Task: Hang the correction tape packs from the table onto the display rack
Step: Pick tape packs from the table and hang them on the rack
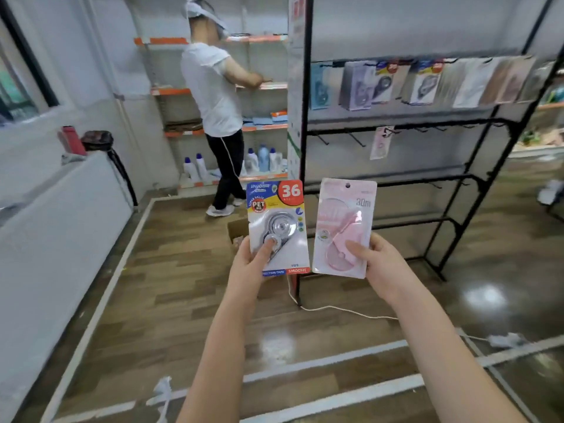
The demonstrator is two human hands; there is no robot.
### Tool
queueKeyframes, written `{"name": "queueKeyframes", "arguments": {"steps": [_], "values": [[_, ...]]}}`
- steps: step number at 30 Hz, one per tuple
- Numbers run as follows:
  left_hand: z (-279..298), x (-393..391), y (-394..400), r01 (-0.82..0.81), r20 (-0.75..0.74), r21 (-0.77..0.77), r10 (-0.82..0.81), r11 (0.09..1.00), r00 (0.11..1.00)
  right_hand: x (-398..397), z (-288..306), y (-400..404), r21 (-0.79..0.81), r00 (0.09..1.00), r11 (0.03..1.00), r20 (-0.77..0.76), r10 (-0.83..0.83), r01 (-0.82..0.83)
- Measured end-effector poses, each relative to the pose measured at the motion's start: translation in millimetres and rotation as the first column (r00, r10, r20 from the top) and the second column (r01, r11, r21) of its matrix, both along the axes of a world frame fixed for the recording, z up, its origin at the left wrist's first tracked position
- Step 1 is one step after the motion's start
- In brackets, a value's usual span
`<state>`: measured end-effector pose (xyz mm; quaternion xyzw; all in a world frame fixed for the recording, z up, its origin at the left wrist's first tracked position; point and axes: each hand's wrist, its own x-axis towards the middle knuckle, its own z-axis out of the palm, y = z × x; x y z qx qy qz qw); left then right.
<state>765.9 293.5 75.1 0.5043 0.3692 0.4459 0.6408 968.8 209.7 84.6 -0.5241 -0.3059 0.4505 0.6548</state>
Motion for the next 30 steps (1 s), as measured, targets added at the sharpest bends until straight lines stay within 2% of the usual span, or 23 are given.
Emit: {"name": "queueKeyframes", "arguments": {"steps": [6,11,14,21,30], "values": [[14,109,-3,0.146,0.03,0.056,-0.148,0.988,0.989,92,9,-22,0.049,0.992,0.991,0.009,-0.126,0.126],[3,188,13,0.277,-0.013,0.063,-0.277,0.959,0.961,155,0,-17,0.041,0.977,0.976,-0.016,-0.213,0.213],[-4,236,28,0.305,0.008,0.053,-0.305,0.951,0.952,195,-7,-5,0.022,0.966,0.966,-0.033,-0.258,0.258],[8,355,88,0.358,-0.047,0.136,-0.355,0.924,0.934,301,2,45,0.037,0.941,0.94,-0.026,-0.338,0.339],[17,499,133,0.432,-0.093,0.184,-0.422,0.883,0.902,428,1,91,0.003,0.834,0.836,-0.073,-0.547,0.549]]}}
